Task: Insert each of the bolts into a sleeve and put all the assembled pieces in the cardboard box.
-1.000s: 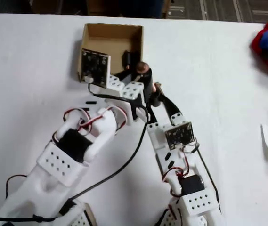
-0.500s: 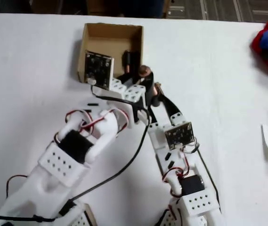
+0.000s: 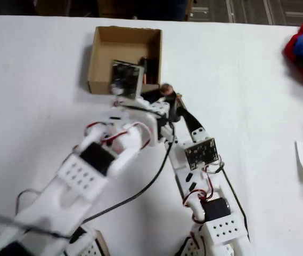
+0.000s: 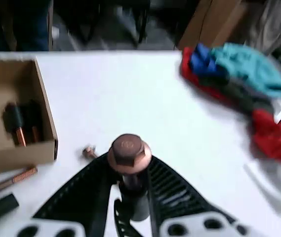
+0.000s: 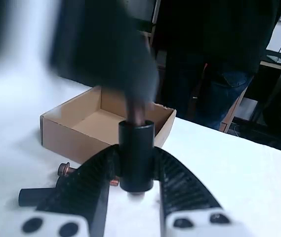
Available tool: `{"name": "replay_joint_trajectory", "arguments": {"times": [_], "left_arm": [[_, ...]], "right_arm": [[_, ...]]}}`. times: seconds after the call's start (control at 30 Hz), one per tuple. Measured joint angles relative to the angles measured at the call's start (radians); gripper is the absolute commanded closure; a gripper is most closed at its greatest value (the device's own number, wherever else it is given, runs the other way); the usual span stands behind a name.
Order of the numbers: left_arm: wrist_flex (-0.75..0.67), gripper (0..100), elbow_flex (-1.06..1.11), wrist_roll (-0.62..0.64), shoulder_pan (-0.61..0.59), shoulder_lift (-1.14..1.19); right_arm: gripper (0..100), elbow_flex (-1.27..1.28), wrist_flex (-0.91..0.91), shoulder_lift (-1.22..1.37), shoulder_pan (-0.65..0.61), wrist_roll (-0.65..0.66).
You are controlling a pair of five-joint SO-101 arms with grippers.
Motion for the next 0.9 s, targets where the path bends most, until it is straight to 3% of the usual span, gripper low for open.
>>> {"name": "replay_joint_trajectory", "arguments": {"times": [0.27,0.53,0.9], "left_arm": [[0.046,96,-0.126,0.0,-0.002,0.084],[0.33,65,-0.221,-0.002,-0.003,0.086],[0.399,64,-0.261,-0.005,-0.014,0.006]], "right_arm": [[97.8,0.0,0.0,0.0,0.002,-0.003],[97.8,0.0,0.0,-0.003,0.003,-0.003],[97.8,0.0,0.003,-0.003,0.002,-0.002]]}}
